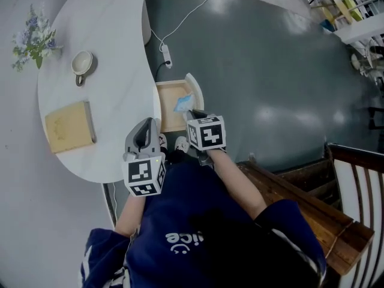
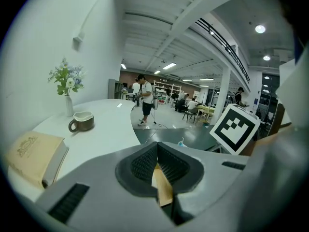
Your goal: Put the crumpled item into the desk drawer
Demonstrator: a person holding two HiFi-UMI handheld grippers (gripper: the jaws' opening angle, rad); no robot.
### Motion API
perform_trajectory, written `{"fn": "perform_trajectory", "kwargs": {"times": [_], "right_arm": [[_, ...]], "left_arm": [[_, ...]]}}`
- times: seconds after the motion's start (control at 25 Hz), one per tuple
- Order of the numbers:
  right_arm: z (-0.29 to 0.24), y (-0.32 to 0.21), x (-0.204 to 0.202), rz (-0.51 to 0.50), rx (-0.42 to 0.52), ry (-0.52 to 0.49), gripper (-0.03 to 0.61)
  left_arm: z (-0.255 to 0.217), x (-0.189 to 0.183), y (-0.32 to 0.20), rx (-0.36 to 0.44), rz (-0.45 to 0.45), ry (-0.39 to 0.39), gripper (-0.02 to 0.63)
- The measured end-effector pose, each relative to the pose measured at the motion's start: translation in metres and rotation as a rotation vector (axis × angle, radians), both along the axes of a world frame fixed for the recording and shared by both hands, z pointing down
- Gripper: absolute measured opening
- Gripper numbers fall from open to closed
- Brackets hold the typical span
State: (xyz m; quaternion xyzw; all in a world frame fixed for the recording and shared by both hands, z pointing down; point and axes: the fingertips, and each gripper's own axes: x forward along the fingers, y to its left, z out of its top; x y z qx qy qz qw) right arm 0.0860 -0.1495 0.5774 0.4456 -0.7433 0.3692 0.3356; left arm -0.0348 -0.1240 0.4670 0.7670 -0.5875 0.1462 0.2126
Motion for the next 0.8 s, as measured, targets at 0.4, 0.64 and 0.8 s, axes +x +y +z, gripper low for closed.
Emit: {"fn": "perform_trajectory", "kwargs": {"times": [0.4,0.64,0.8], "right_arm": [[0.038,-0.013,-0.010,0.033,-0.095,0.030,0.014],[0.065,-0.020,-0.016,0.062,-0.181,0.028,0.014],[0.087,-0.022,-0.016,0.064,-0.239,0.071,0.014]], "left_arm": [[0.004,-0.024,-0.003,-0.011,-0.027,-0.010,0.005],[0.009,-0.036,-0.006,-0.025,-0.042,-0.011,0.005],[0.017,-0.044,-0.005,-0.049,-0.051,-0.014,0.005]]}}
